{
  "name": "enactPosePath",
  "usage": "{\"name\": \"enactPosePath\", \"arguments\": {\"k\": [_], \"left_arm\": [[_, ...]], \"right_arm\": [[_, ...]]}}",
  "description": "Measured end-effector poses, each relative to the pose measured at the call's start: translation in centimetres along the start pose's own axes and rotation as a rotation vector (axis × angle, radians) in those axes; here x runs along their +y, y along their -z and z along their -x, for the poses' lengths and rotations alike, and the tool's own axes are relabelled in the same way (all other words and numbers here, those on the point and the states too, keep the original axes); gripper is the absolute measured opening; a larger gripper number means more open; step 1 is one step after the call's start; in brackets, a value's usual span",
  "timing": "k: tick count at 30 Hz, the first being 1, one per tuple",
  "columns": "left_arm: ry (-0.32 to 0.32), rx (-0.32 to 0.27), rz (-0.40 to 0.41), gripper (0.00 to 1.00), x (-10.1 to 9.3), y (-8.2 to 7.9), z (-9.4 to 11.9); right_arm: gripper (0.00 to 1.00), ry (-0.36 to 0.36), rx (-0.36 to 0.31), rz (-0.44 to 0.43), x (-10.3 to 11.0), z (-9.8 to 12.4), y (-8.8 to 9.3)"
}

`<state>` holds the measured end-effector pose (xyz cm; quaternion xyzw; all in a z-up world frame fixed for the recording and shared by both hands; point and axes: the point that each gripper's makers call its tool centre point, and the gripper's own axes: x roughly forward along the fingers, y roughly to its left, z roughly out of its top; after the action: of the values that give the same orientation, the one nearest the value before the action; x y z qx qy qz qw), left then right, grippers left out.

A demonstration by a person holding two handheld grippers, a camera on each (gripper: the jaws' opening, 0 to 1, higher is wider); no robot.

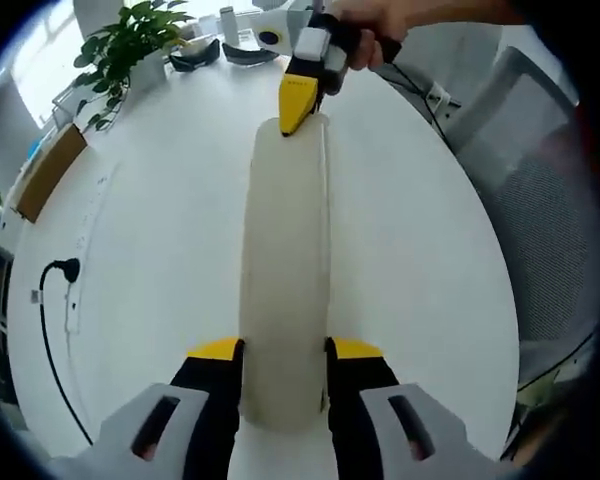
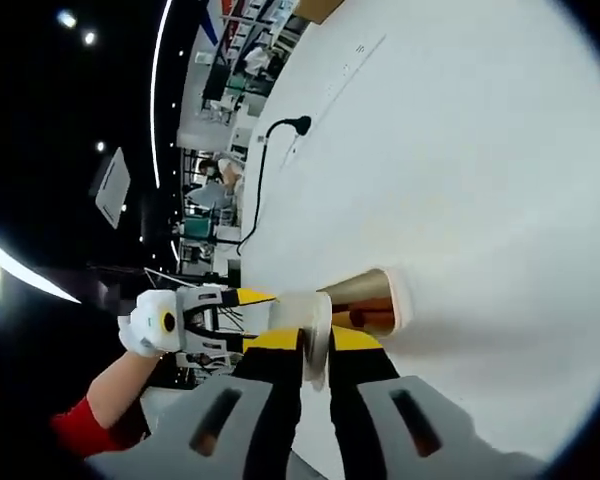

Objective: Arrange the utensils inside the cutlery case until each visible utensil rests in its matching compartment.

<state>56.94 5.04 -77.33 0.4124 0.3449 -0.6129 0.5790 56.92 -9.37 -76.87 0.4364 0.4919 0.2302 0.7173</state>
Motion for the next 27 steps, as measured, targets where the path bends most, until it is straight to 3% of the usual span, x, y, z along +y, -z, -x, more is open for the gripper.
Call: {"name": "enactPosePath", "arguments": {"k": [2, 5, 7, 8, 11, 12, 17, 20, 21, 22, 23, 25, 27], "left_arm": [[-0.015, -0.002, -0.012, 0.26, 0.0, 0.1, -0.2], [-0.027, -0.007, 0.024, 0.26, 0.1, 0.0, -0.5], [-0.033, -0.007, 0.026, 0.26, 0.0, 0.0, -0.6], [-0.042, -0.006, 0.012, 0.26, -0.1, 0.0, -0.8], [-0.086, -0.007, -0.013, 0.26, -0.1, 0.0, -1.0], [-0.102, -0.013, -0.019, 0.26, -0.1, 0.0, -1.1], [-0.139, -0.051, 0.064, 0.26, 0.4, -0.2, -1.1], [-0.149, -0.062, 0.06, 0.25, 0.2, -0.2, -1.1], [-0.157, -0.067, 0.055, 0.25, 0.1, -0.3, -1.0], [-0.162, -0.07, 0.055, 0.24, 0.2, -0.3, -1.0], [-0.162, -0.07, 0.055, 0.24, 0.2, -0.3, -1.0], [-0.167, -0.071, 0.071, 0.24, 0.3, -0.3, -1.1], [-0.169, -0.066, 0.082, 0.25, 0.4, -0.3, -1.1]], "right_arm": [[0.08, 0.009, -0.028, 0.001, 0.5, 0.3, 0.0], [0.09, 0.052, -0.024, 0.049, -1.2, -0.4, -0.7], [0.1, 0.069, -0.003, 0.053, -0.6, 0.0, -0.1], [0.1, 0.088, -0.005, 0.069, -1.8, -0.5, -0.6], [0.1, 0.147, 0.006, 0.165, -2.0, -0.2, -0.5], [0.1, 0.144, -0.021, 0.19, -2.2, -0.5, -1.0], [0.09, 0.207, -0.059, 0.246, -2.0, 0.2, -0.4], [0.06, 0.279, -0.083, 0.41, -1.8, 1.2, -0.2], [0.05, 0.301, -0.124, 0.439, -1.8, 1.7, -0.7], [0.06, 0.292, -0.164, 0.42, -1.6, 1.8, -1.1], [0.12, 0.277, -0.175, 0.343, -1.9, 1.8, -0.9], [0.25, 0.164, -0.161, 0.193, -0.9, 1.2, -0.2], [0.21, 0.199, -0.186, 0.22, -2.1, 1.3, -0.3]]}}
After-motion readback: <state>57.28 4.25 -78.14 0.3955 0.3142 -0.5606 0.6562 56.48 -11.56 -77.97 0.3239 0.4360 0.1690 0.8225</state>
